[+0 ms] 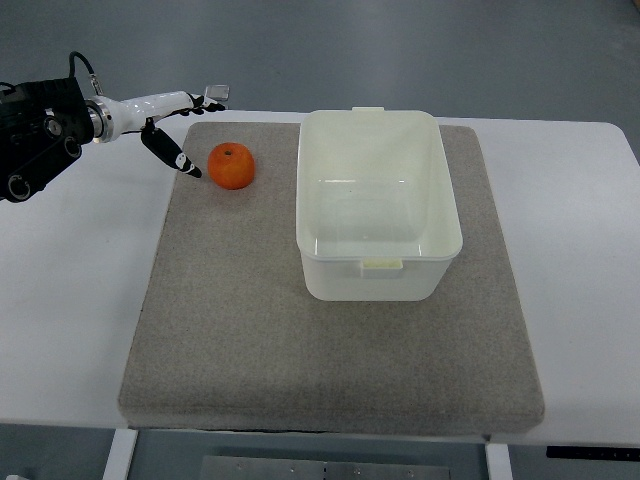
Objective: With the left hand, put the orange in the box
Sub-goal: 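Reach the left hand down toward the orange beside the box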
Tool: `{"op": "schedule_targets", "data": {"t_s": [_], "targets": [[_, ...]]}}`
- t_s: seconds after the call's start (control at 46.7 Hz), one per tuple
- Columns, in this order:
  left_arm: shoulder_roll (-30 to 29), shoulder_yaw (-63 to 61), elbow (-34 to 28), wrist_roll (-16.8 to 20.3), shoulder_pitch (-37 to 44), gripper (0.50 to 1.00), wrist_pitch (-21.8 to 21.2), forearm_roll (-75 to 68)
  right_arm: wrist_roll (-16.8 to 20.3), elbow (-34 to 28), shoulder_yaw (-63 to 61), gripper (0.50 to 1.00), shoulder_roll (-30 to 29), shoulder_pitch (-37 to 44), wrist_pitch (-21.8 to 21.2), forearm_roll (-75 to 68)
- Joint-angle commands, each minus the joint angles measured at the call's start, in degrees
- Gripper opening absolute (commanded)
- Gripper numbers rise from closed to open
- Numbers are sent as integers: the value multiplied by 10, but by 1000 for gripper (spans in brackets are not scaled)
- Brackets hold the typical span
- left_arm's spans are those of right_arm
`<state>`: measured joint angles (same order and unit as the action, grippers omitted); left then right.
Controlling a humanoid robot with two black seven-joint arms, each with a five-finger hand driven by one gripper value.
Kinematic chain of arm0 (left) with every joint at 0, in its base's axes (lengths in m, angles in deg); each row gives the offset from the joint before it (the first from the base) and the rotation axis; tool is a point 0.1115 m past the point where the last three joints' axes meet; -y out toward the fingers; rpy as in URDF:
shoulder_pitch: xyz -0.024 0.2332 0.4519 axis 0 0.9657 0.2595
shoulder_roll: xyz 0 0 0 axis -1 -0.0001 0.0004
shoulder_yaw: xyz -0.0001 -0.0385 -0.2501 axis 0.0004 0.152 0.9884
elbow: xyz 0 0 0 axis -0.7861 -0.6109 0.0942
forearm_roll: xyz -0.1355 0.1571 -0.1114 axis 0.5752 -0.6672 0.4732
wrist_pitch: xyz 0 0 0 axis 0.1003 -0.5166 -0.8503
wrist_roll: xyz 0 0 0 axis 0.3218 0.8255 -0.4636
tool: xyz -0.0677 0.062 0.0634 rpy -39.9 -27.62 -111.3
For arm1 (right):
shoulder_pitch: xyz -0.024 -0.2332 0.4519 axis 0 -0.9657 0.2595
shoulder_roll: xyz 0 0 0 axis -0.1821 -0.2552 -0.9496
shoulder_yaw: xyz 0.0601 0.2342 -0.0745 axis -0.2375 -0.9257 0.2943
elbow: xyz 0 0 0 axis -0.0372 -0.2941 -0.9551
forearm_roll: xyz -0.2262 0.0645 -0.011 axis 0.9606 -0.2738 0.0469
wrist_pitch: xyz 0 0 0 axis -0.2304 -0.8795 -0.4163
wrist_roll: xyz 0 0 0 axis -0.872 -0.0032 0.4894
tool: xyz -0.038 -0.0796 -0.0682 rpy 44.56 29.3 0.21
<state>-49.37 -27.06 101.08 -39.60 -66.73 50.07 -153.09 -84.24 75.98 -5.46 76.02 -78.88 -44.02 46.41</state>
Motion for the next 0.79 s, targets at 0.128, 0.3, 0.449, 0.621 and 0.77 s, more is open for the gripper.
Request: {"op": "schedule_targets", "data": {"t_s": [0.128,0.3,0.449,0.621,0.77], "targets": [[5,0,-1,0,-8,994,-2,-10,0,0,0,926,0,0,0,0],[20,-4,-3,-1,-7,992,-2,-27,0,0,0,926,0,0,0,0],[38,-4,-5,-2,-4,994,-2,-44,0,0,0,926,0,1,0,0],[52,-4,-7,-3,-2,992,-2,-80,0,0,-1,926,0,0,0,0],[55,-4,-7,-4,-1,992,-3,-101,0,0,0,926,0,1,0,0]]}}
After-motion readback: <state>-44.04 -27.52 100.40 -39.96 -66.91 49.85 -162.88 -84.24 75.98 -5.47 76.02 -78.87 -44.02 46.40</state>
